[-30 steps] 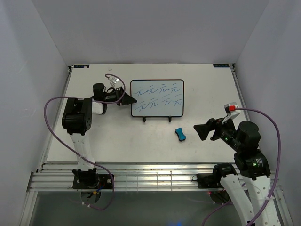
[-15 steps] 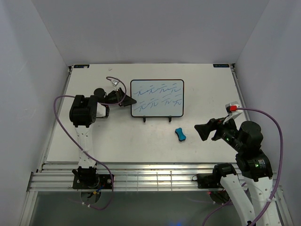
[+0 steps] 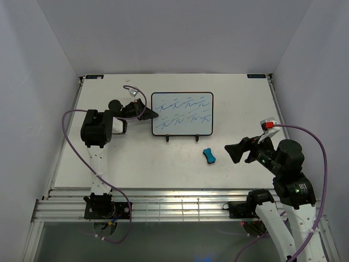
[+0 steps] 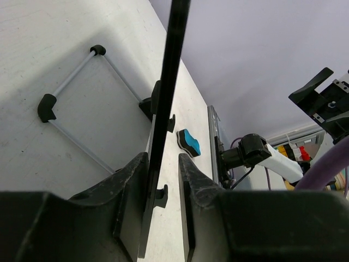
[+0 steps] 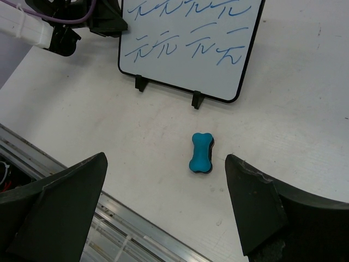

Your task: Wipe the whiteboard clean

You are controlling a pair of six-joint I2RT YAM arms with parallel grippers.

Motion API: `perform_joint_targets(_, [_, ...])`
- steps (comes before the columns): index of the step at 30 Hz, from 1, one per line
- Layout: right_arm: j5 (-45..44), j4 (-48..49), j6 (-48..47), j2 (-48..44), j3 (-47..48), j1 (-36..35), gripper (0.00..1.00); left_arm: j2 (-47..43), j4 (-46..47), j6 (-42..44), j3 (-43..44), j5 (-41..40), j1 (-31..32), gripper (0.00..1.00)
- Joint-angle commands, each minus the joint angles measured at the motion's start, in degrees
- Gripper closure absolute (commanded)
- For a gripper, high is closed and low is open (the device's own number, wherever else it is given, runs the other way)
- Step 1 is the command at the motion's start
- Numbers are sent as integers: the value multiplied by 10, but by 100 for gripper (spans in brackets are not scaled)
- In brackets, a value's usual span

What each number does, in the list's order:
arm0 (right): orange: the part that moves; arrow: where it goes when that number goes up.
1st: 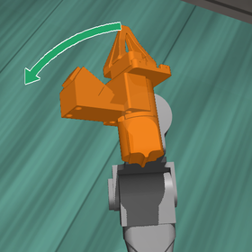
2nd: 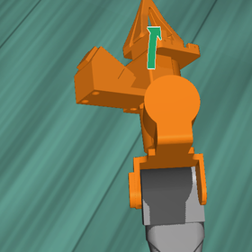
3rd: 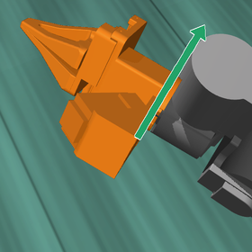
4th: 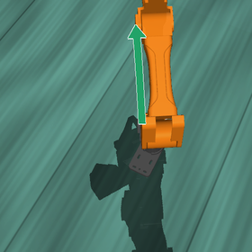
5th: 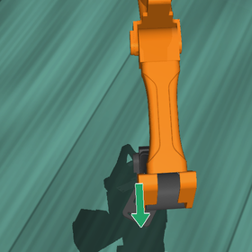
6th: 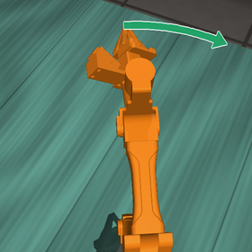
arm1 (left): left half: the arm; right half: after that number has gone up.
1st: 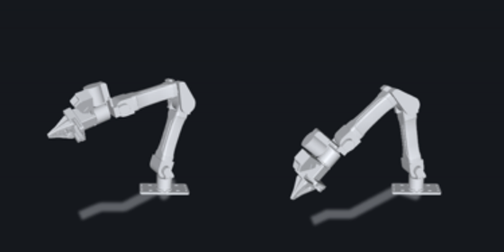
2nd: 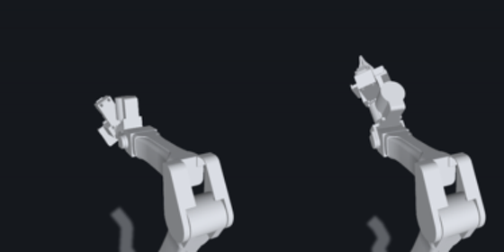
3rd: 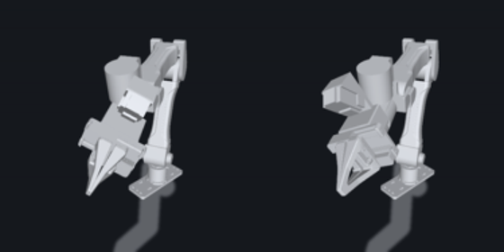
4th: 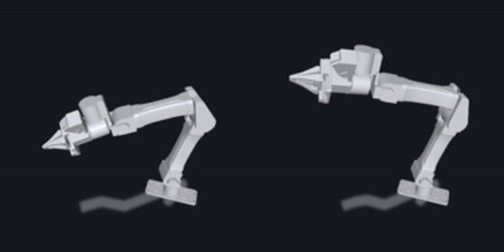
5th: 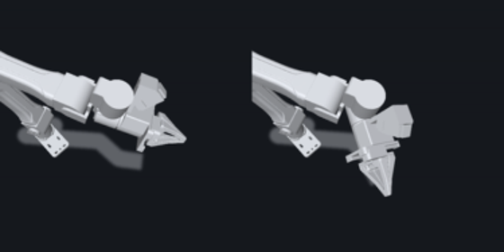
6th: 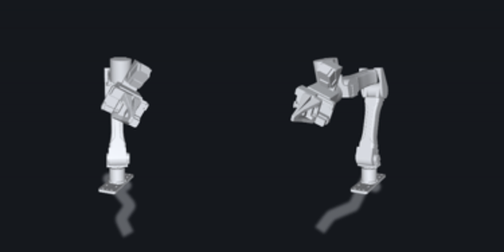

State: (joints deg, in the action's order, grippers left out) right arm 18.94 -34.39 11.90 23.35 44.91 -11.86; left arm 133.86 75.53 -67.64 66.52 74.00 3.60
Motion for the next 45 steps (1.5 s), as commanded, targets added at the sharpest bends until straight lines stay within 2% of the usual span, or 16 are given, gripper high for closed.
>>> perform_joint_targets(1, [17, 25, 7, 2, 15, -2, 6, 8, 97, -2, 19, 5, 4, 62])
perform_joint_targets(15, [17, 23, 6, 6, 16, -2, 5, 23, 104, -4, 21, -7, 13, 64])
perform_joint_targets(18, [15, 22, 6, 6, 15, -2, 5, 25, 106, -4, 23, -11, 15, 68])
perform_joint_targets(20, [15, 22, 6, 7, 16, -2, 5, 27, 109, -6, 24, -12, 16, 75])
perform_joint_targets(24, [15, 23, 5, 6, 15, -2, 5, 29, 115, -14, 27, -12, 17, 81])
perform_joint_targets(26, [15, 25, 5, 6, 13, -2, 5, 26, 117, -14, 27, -13, 17, 91])
perform_joint_targets(27, [15, 26, 5, 6, 12, -2, 5, 25, 118, -14, 26, -13, 17, 100])
perform_joint_targets(38, [14, 35, 8, 7, -3, -2, 5, -45, 142, -14, 4, -23, 19, 100])
perform_joint_targets(45, [17, 37, 8, 13, -6, -2, 4, -130, 142, 6, -13, -34, 22, 100])
